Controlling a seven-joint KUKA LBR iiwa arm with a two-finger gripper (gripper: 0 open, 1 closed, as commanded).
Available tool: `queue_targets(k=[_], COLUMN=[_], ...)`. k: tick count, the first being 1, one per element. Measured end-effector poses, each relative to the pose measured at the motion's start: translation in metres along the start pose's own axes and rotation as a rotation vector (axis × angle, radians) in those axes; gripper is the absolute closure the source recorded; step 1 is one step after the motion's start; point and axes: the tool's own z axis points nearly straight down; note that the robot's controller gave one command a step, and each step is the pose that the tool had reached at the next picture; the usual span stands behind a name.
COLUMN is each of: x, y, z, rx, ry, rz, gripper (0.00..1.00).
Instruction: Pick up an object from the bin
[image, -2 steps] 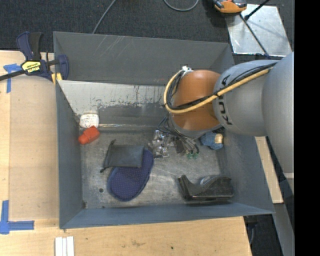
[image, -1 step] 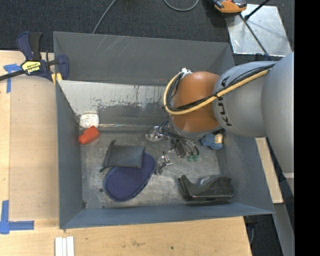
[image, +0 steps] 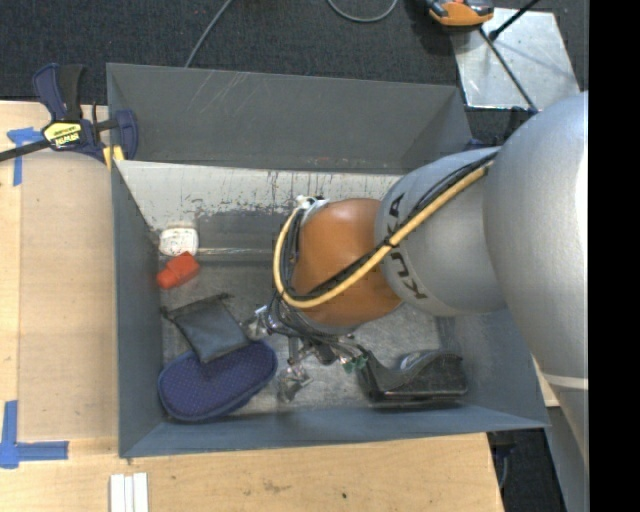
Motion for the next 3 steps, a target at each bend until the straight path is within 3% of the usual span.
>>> queue_targets(k=[1,2,3], x=[-0.022,-0.025,-0.004], y=[0.038,0.039,0.026], z=[0.001,0.0,-0.136], rx=[0.002,0.001,-0.002], ry=[0.003,-0.006,0.003], rz=[-0.148,-0.147,-0.414], gripper=[0.0,1.0,1.0])
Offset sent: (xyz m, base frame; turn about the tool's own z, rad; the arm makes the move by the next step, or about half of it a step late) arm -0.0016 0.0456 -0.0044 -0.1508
